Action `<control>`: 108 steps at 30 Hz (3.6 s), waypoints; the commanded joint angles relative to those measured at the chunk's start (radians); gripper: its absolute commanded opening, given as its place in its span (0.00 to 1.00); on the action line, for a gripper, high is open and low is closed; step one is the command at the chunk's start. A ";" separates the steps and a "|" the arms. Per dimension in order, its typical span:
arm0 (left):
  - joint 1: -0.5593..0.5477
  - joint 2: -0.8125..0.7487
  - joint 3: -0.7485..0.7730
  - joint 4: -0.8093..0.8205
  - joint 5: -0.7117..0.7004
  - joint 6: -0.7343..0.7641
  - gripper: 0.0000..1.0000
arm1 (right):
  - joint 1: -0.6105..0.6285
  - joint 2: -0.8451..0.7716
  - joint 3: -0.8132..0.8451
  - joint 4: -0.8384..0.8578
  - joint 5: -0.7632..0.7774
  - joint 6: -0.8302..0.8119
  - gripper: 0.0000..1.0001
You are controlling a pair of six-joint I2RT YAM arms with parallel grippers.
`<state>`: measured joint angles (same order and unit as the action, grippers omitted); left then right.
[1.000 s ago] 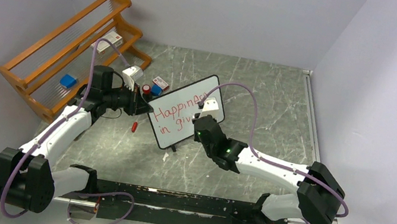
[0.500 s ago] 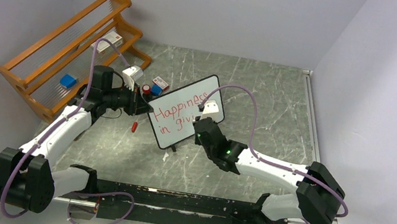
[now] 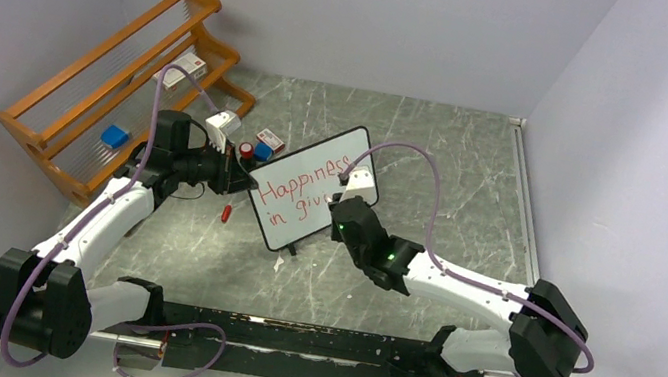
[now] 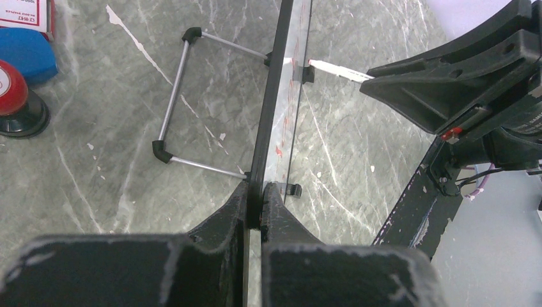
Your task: Write a sentence on the whiteboard
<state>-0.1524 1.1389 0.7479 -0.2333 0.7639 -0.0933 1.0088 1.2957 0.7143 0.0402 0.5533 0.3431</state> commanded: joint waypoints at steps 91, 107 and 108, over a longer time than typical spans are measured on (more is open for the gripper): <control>0.002 0.041 -0.018 -0.100 -0.107 0.067 0.05 | -0.049 0.027 0.045 0.065 -0.002 -0.043 0.00; 0.002 0.041 -0.019 -0.101 -0.112 0.067 0.05 | -0.067 0.033 0.041 0.061 0.003 -0.041 0.00; 0.002 0.041 -0.019 -0.101 -0.112 0.068 0.05 | -0.068 0.033 0.039 0.058 0.002 -0.038 0.00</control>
<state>-0.1520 1.1477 0.7528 -0.2337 0.7639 -0.0937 0.9527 1.3247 0.7341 0.0849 0.5388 0.3016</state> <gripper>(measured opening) 0.080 0.144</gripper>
